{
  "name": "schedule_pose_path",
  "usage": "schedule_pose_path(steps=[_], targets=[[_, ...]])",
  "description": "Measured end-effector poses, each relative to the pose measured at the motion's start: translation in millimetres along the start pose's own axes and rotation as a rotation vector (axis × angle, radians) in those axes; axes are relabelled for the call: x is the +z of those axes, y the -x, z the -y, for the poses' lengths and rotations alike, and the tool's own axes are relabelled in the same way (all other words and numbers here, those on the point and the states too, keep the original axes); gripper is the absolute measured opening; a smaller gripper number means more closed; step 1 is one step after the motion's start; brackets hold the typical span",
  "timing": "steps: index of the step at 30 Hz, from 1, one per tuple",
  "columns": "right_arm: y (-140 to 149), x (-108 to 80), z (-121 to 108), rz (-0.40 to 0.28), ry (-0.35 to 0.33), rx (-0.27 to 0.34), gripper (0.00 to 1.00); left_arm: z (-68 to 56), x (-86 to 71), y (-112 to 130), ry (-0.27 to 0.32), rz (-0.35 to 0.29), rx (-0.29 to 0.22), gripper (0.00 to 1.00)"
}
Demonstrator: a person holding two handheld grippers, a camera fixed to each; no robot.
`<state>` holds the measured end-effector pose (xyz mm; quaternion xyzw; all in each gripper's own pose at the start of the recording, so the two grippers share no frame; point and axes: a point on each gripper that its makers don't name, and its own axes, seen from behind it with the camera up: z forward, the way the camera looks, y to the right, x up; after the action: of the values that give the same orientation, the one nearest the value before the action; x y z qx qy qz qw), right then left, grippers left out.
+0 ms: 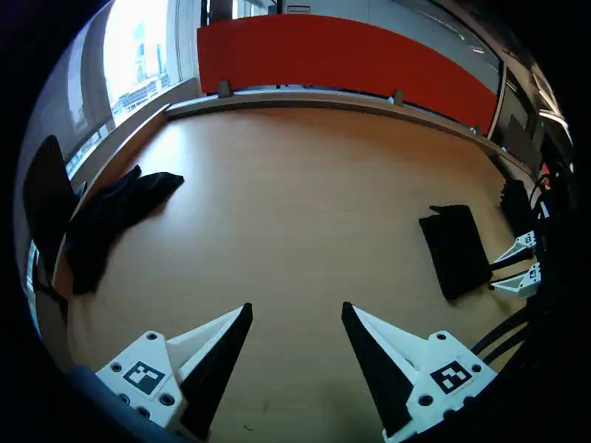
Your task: Fold towel
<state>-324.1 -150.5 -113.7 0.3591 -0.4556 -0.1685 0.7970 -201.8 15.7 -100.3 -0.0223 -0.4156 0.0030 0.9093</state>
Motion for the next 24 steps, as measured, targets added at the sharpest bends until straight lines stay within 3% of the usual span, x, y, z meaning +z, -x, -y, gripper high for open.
schedule_pose_path(steps=[6, 11, 20, 24], targets=[[2.5, -0.6, -1.2, 0.007, -0.001, 0.012, 0.34, 0.6, -0.4, -0.3, -0.001, 0.0, 0.002, 0.89], [3.9, 0.6, -0.9, 0.008, -0.003, 0.014, 0.31, 0.2, -0.5, -0.6, 0.0, -0.001, 0.004, 0.9], [2.0, 2.7, -0.4, -0.004, 0.001, 0.008, 0.1, 0.2, 0.6, -1.5, 0.001, -0.001, 0.008, 0.9], [0.1, 2.2, -0.5, -0.012, 0.002, 0.008, 0.05, 0.8, 1.0, -1.1, 0.0, 0.0, 0.01, 0.89]])
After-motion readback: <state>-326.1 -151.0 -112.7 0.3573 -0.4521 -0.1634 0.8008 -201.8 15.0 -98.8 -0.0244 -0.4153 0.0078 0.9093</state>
